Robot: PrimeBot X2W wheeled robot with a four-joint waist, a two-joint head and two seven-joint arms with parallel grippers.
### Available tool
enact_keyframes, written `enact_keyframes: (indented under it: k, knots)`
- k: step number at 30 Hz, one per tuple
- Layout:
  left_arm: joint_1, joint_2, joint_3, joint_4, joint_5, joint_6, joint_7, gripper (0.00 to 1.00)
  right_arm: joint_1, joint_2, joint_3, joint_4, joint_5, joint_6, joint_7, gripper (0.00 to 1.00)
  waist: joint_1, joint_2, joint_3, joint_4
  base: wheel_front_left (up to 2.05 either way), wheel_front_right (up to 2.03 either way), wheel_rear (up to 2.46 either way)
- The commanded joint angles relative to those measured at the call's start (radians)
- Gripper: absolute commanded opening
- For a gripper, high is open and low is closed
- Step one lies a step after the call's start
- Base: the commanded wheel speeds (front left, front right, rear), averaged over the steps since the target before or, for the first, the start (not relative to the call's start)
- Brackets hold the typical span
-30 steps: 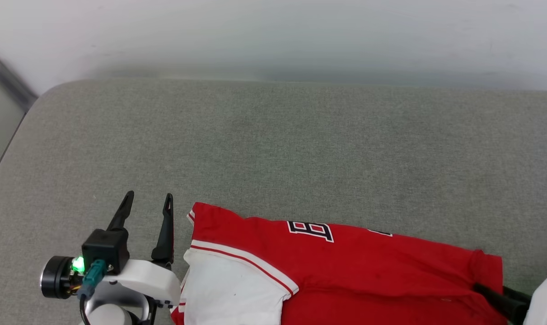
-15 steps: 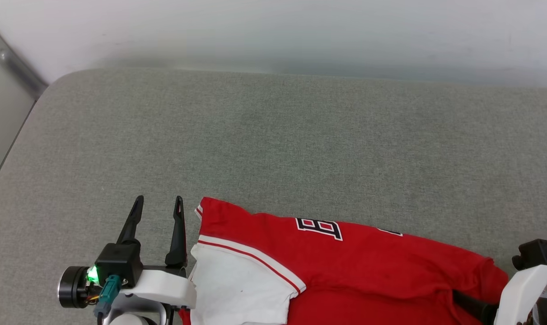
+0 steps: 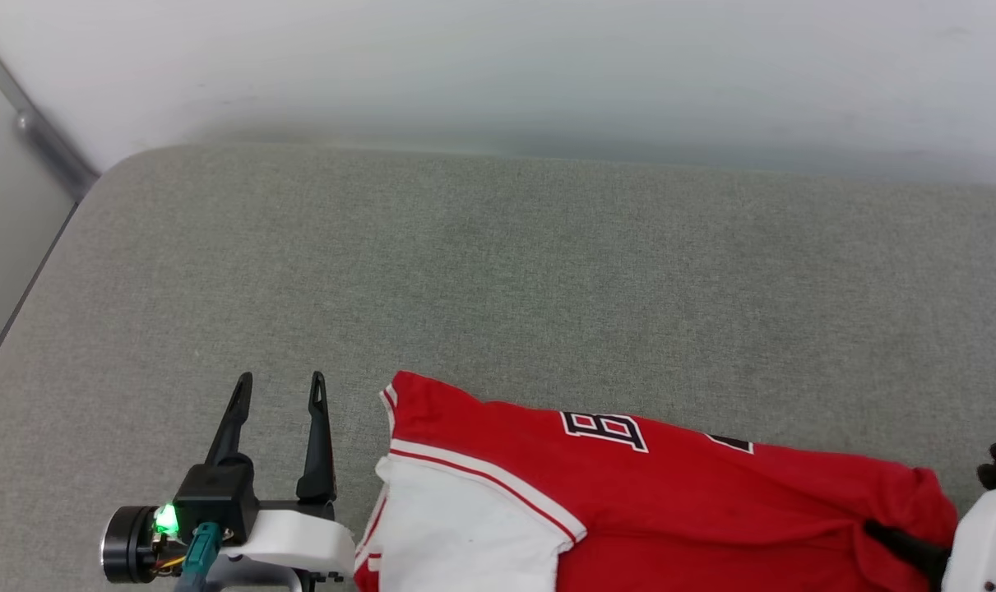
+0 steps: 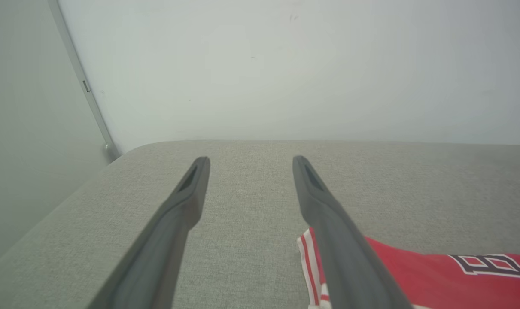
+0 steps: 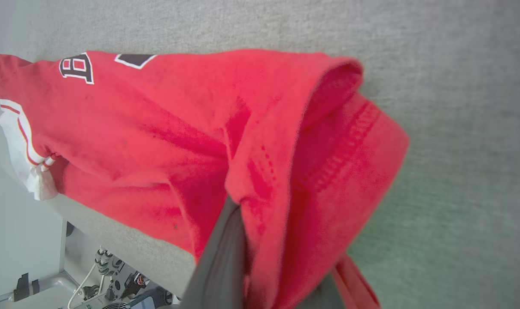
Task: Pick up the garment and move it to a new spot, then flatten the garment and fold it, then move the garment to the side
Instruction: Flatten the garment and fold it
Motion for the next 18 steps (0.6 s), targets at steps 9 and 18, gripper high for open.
enact_keyframes:
  k: [9, 18]
  knots:
    - [0.05, -0.032, 0.071, 0.011, 0.063, -0.056, -0.005, 1.0, 0.053, -0.149, -0.081, 0.018, 0.02, -0.001, 0.01, 0.0, 0.0, -0.0001, -0.047, -0.017, 0.0, 0.0, 0.0]
    - [0.066, -0.046, 0.105, 0.006, 0.096, -0.092, -0.005, 1.0, 0.074, -0.137, -0.031, -0.241, 0.046, 0.0, 0.11, 0.0, 0.0, -0.0001, -0.054, -0.025, 0.0, 0.0, 0.0]
